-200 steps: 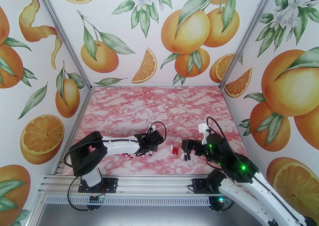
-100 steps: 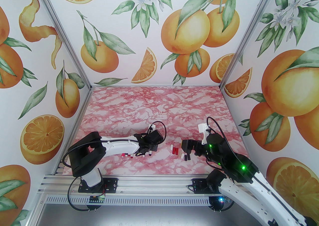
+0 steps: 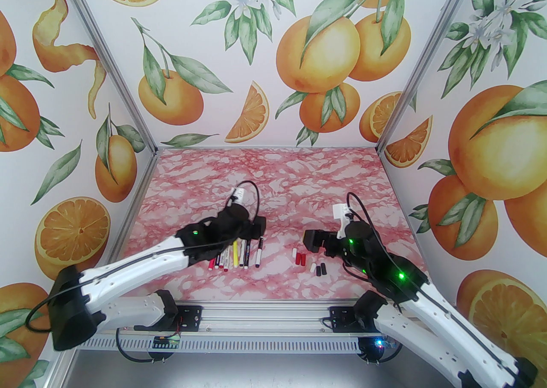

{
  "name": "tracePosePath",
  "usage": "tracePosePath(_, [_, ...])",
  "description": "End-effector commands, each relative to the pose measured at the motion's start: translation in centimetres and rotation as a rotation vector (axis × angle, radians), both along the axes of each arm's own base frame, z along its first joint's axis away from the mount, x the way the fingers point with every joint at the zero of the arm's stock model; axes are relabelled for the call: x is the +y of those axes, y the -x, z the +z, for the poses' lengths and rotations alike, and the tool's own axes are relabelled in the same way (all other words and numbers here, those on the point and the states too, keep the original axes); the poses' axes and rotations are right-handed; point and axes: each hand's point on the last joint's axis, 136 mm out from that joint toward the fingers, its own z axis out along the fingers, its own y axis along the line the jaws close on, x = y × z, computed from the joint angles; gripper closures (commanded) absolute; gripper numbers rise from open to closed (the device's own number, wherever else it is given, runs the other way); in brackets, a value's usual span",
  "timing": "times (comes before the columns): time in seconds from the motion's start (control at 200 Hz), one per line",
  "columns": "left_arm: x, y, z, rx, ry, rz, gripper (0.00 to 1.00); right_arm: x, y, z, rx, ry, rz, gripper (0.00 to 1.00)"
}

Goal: Open the pen caps

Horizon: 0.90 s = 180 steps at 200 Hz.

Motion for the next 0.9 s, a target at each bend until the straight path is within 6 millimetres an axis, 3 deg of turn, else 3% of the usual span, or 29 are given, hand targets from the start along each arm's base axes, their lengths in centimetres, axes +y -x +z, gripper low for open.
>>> tracePosePath(0.0, [3.7,-0.9,-1.0,-0.002,-0.088,0.016,0.00,0.4,-2.8,1.7,-0.134,-0.004,-0.054,0.00])
tracePosePath(0.165, [8.3,-3.4,-0.3,-0.063,-0.092,0.092,0.00,0.3,-5.4,2.0,-0.181,0.032,-0.135,0.00])
tracePosePath(0.29, [12.5,-5.7,-1.0,-0.111,-0.091,0.182,0.00,0.2,-7.4,1.7,-0.211,0.117,-0.165,0.00])
tracePosePath(0.39, [15.8,-7.2,-2.5,-0.112,-0.100,0.253,0.00,-1.2,-9.1,0.9,-0.238,0.204,-0.246,0.00])
tracePosePath(0.56, [20.4,-8.4,-3.6,-0.128,-0.273,0.353,0.00,-4.0,-11.3,0.3,-0.308,0.275,-0.359,0.00])
tracePosePath(0.68, [22.7,-9.2,-4.5,-0.171,-0.277,0.394,0.00,-6.3,-12.3,-0.4,-0.300,0.322,-0.421,0.00])
tracePosePath(0.801, [22.8,-10.0,-4.6,-0.317,-0.363,0.323,0.00,-8.7,-12.8,-1.1,-0.317,0.410,-0.499,0.00])
tracePosePath(0.896, [23.0,-10.7,-5.8,-0.325,-0.427,0.302,0.00,-10.0,-13.1,-1.5,-0.344,0.462,-0.542,0.00])
